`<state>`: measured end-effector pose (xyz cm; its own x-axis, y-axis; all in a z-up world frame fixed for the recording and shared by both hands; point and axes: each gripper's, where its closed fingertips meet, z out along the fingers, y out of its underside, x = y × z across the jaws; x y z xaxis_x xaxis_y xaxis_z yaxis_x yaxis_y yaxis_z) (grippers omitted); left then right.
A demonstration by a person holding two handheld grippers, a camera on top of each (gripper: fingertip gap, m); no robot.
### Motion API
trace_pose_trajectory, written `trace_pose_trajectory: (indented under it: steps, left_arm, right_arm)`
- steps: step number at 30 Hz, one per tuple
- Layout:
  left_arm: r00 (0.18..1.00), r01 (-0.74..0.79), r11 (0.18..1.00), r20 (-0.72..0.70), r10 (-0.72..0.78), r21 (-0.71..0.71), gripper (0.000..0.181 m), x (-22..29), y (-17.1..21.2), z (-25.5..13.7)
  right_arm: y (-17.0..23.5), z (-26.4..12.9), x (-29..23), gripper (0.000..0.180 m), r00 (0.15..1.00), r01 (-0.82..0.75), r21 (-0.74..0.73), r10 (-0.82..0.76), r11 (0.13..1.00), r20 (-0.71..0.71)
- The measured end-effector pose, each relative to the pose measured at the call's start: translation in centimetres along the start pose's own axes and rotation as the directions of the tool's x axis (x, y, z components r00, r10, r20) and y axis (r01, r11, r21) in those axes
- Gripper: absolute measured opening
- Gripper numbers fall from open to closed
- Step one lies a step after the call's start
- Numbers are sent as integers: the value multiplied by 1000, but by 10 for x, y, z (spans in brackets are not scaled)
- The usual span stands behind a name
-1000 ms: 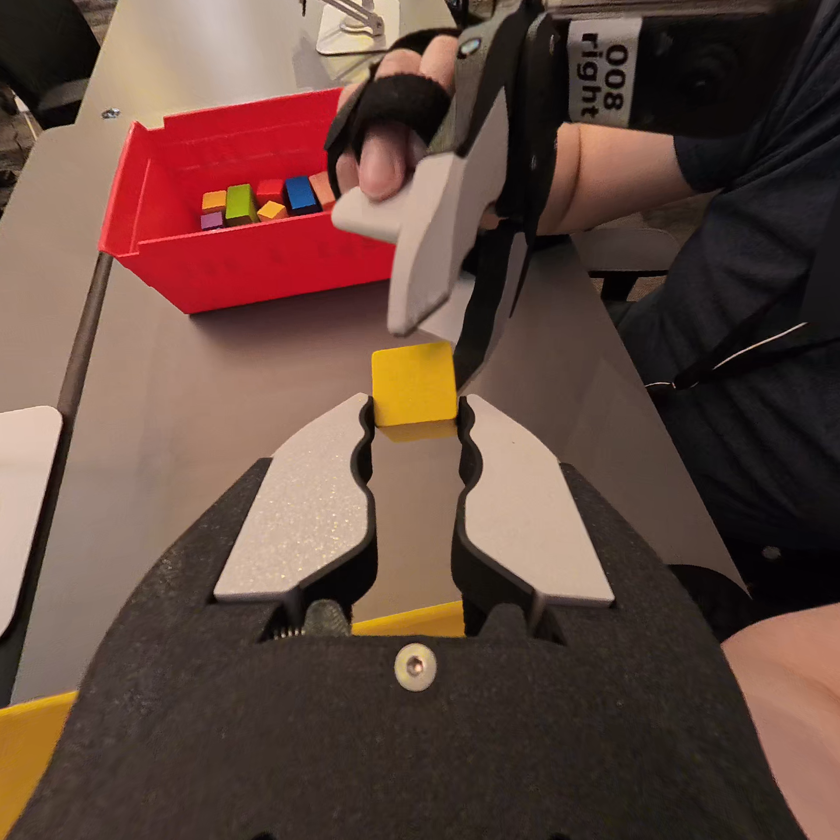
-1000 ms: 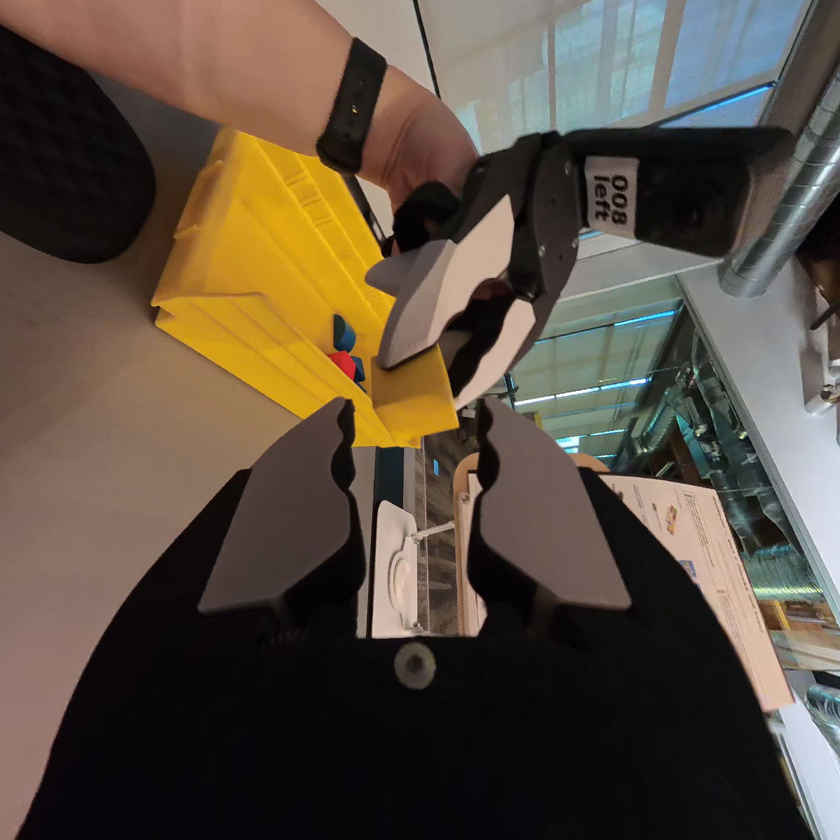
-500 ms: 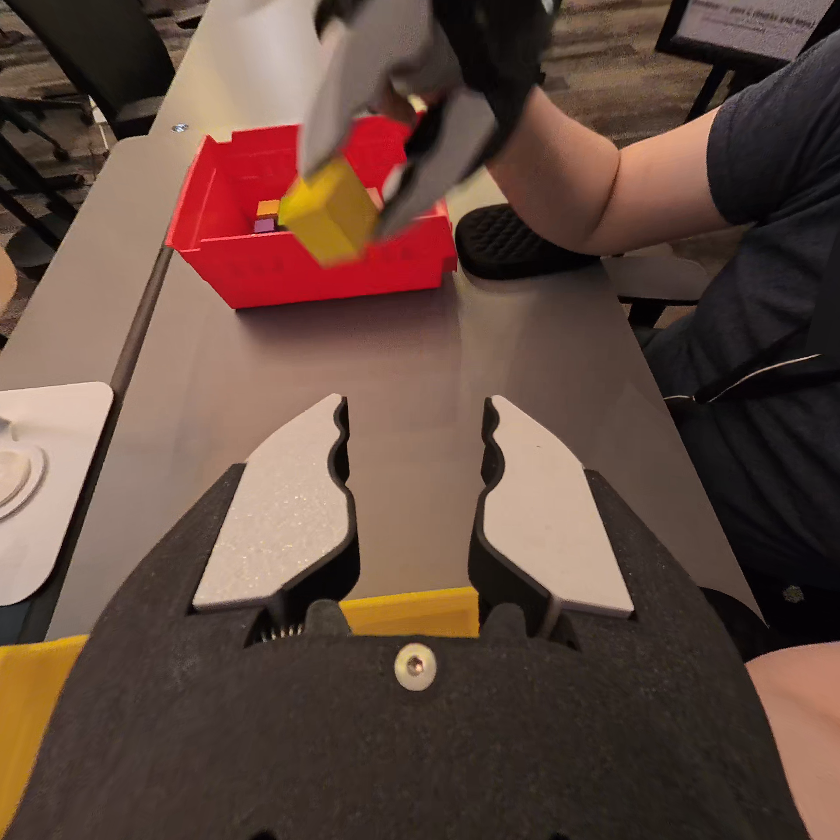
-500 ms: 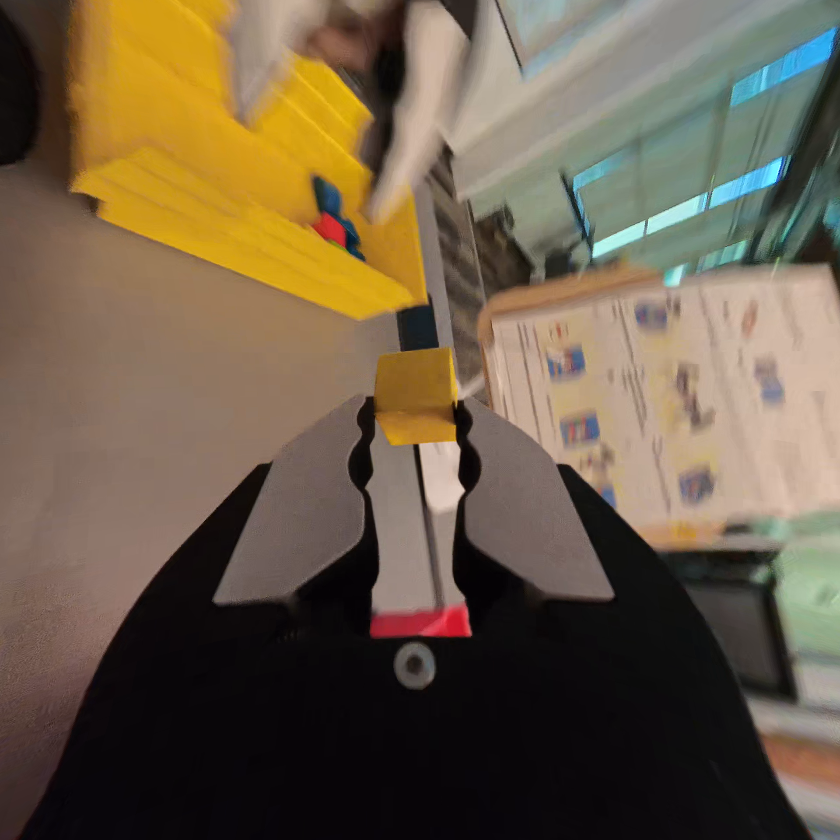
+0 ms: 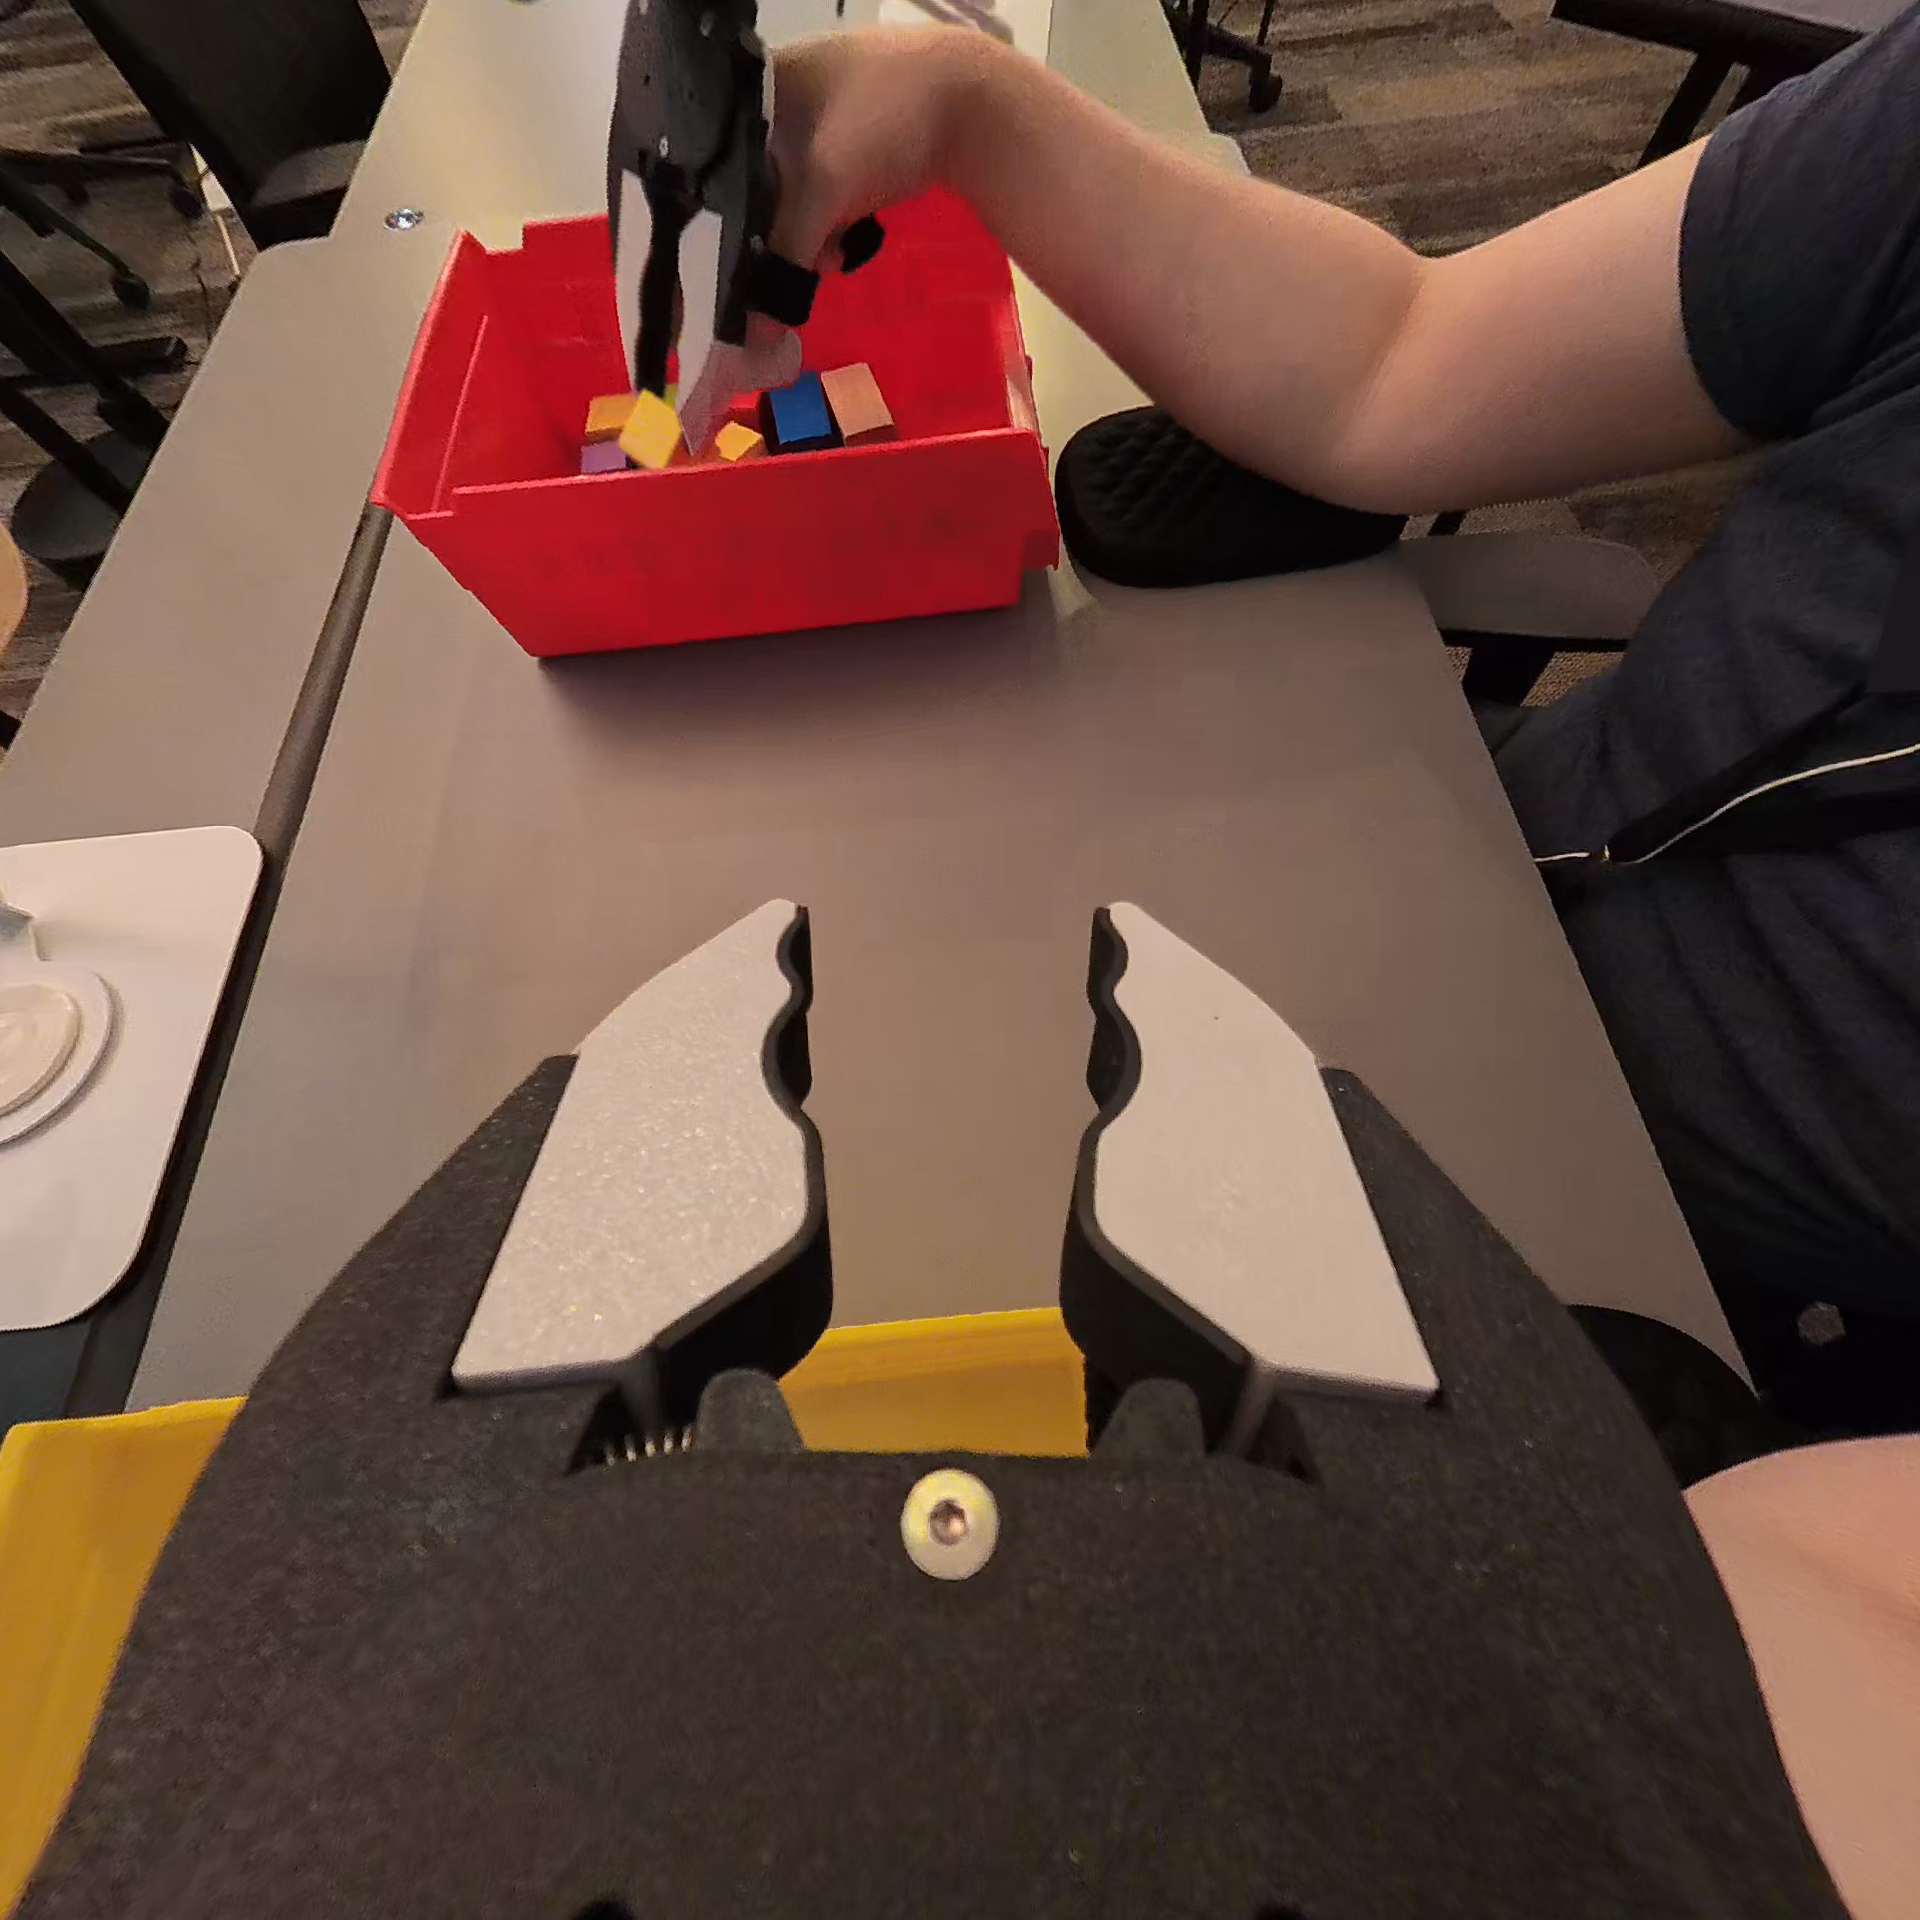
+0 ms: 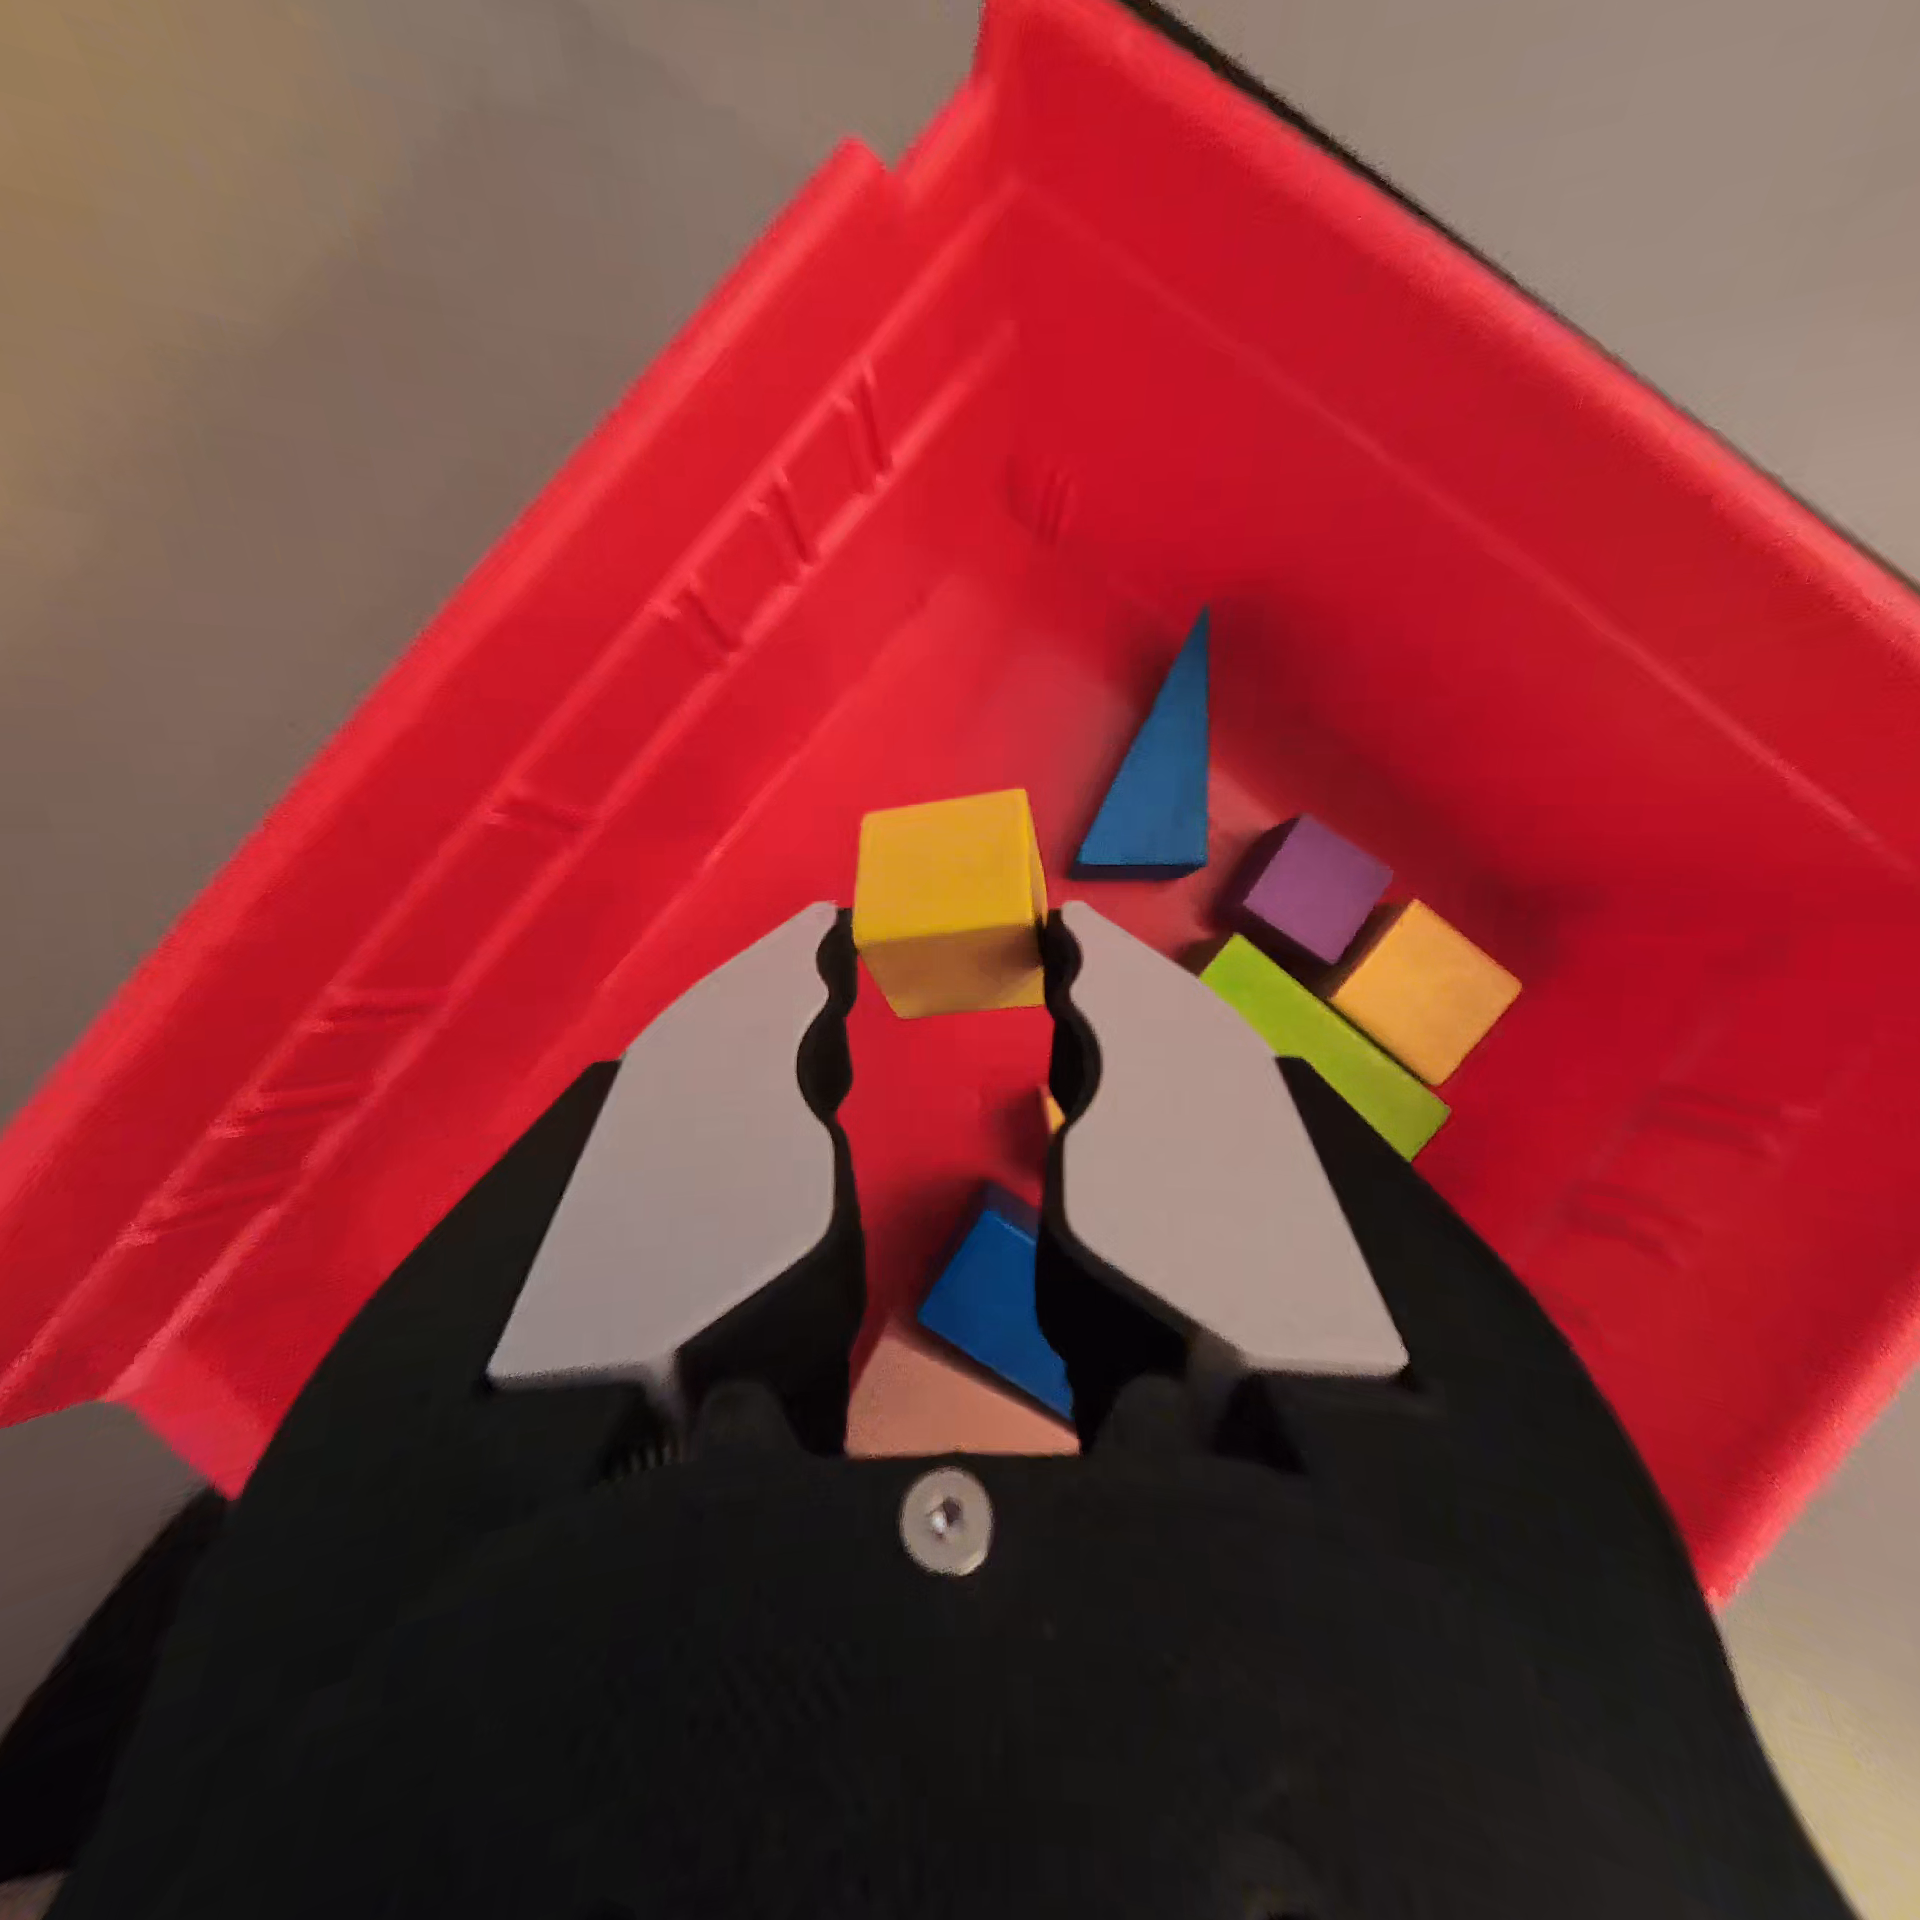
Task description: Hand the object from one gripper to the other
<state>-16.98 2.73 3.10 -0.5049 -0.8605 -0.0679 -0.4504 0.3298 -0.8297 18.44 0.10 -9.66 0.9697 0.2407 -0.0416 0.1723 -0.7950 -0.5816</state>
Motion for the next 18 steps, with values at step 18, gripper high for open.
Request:
trace_pose_trajectory:
  steps: [18]
  left_arm:
    - [1000,-13,999,-16,13,-35,48,5,4,3]
  right_arm:
    - [36,27,20,34,995,32,-214,-51,976,-85]
